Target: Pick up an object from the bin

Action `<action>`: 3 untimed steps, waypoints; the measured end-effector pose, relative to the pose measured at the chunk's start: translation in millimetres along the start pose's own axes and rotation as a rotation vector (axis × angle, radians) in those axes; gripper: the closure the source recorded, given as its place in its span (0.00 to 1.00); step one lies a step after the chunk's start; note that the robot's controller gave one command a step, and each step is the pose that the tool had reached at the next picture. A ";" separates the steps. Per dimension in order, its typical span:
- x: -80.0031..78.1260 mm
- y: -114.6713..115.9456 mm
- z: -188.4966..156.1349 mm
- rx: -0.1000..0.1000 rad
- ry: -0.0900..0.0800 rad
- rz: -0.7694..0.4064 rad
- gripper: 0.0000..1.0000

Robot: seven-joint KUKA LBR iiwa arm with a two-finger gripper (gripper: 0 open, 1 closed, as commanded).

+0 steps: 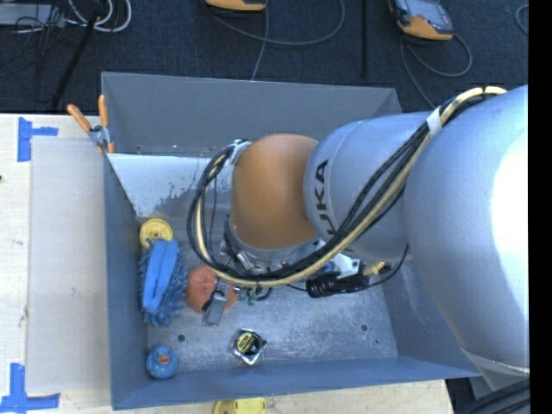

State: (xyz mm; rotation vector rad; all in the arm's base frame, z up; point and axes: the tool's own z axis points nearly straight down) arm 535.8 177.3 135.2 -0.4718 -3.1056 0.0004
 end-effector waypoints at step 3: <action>-62.7 28.4 -148.8 -0.002 -0.004 -0.131 1.00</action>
Offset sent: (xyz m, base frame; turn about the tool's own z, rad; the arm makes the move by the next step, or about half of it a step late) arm 0.0000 0.0000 0.0000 0.0000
